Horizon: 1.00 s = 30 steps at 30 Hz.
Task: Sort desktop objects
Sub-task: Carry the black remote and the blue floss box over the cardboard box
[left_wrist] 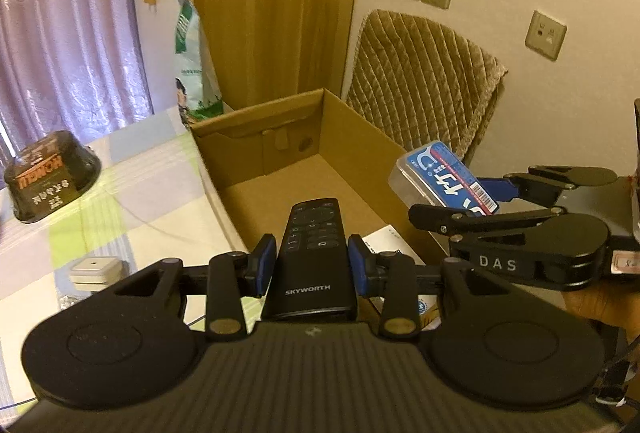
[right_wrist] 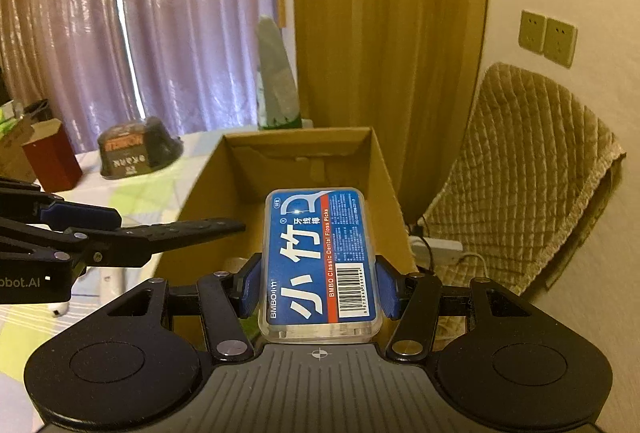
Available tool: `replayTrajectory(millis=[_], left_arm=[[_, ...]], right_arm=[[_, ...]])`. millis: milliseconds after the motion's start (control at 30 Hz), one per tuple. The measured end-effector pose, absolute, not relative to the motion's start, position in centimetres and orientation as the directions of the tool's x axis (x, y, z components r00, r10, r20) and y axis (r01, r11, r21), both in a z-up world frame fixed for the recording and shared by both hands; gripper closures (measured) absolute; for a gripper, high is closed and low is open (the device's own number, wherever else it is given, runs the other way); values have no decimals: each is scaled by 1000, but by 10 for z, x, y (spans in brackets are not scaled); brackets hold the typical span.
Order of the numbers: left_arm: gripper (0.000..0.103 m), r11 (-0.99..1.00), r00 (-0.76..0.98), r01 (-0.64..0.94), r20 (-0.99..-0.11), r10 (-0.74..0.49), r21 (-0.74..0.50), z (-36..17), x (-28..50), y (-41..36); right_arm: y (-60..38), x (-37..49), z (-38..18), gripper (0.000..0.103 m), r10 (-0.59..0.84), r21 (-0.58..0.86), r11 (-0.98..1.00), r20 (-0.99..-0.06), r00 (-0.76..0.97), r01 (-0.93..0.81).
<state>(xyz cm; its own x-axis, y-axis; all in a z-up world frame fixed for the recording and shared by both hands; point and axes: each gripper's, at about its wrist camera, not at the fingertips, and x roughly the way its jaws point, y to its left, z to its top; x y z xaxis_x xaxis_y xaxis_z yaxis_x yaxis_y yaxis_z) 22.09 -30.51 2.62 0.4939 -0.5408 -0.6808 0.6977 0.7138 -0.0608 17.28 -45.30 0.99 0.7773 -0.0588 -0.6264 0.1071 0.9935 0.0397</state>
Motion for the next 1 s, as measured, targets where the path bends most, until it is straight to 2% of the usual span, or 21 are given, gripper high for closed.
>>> replayTrajectory(millis=[1000], left_arm=[[70, 700, 454, 713, -732, -508, -43, -13, 238, -347]], right_arm=[[-473, 195, -28, 48, -53, 54, 991, -691, 721, 125]])
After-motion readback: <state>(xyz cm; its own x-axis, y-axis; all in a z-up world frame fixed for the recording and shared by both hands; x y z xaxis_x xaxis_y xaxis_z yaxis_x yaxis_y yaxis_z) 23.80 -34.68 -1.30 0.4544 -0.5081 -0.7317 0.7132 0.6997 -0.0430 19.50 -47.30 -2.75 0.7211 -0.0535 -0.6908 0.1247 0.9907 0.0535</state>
